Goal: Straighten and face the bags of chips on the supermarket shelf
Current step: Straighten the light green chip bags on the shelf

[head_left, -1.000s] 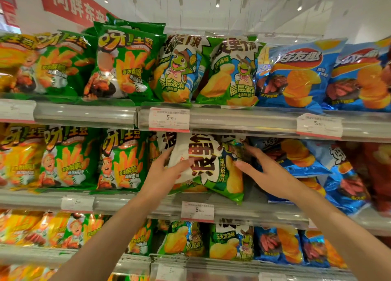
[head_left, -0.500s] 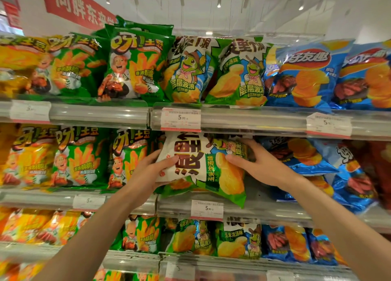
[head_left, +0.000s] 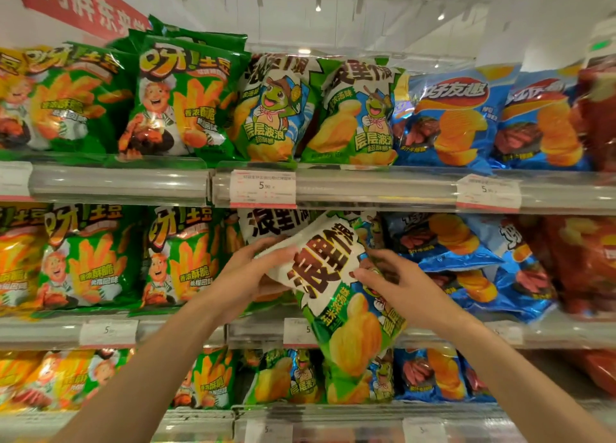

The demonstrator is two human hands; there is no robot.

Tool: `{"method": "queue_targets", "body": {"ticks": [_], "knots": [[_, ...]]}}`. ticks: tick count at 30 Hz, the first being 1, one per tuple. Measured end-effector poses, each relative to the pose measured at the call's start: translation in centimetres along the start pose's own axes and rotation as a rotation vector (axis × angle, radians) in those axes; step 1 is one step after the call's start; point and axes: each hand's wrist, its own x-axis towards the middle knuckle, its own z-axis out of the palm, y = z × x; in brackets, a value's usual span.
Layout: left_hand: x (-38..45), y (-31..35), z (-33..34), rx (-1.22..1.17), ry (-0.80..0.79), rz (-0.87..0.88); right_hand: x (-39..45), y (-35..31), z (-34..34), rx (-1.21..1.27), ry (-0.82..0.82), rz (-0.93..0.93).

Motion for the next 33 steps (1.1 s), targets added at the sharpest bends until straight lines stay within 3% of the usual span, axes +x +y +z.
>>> {"method": "queue_targets", "body": {"ticks": [3, 6, 8, 12, 16, 21, 24, 33], "knots": [[0.2, -0.5, 0.6, 0.045, 0.173, 0.139, 0.1, 0.0, 0.0, 0.091, 0.120, 0.054], [0.6, -2.7, -0.4, 0.623, 0.517, 0.453, 1.0, -0.5, 0.8, 0.126, 0.239, 0.085], [1.2, -4.2, -0.8, 0.871, 0.604, 0.597, 2.0, -1.0, 1.6, 0.139, 0.303, 0.095], [2.3, -5.5, -0.9, 0.883, 0.482, 0.463, 4.7, -1.5, 2.9, 0.175, 0.406, 0.131], [2.9, -6.4, -1.5, 0.858, 0.404, 0.471, 6.1, 0.2, 4.6, -0.075, 0.522, 0.079], [3.1, -6.7, -2.2, 0.889, 0.387, 0.488, 4.1, 0.8, 7.0, -0.367, 0.475, -0.136], [3.1, -6.5, -2.4, 0.907, 0.374, 0.488, 3.5, 1.2, 8.0, -0.524, 0.416, -0.169], [2.4, -5.4, -2.7, 1.067, 0.372, 0.472, 5.4, 1.8, 8.4, -0.436, 0.432, -0.137]]}}
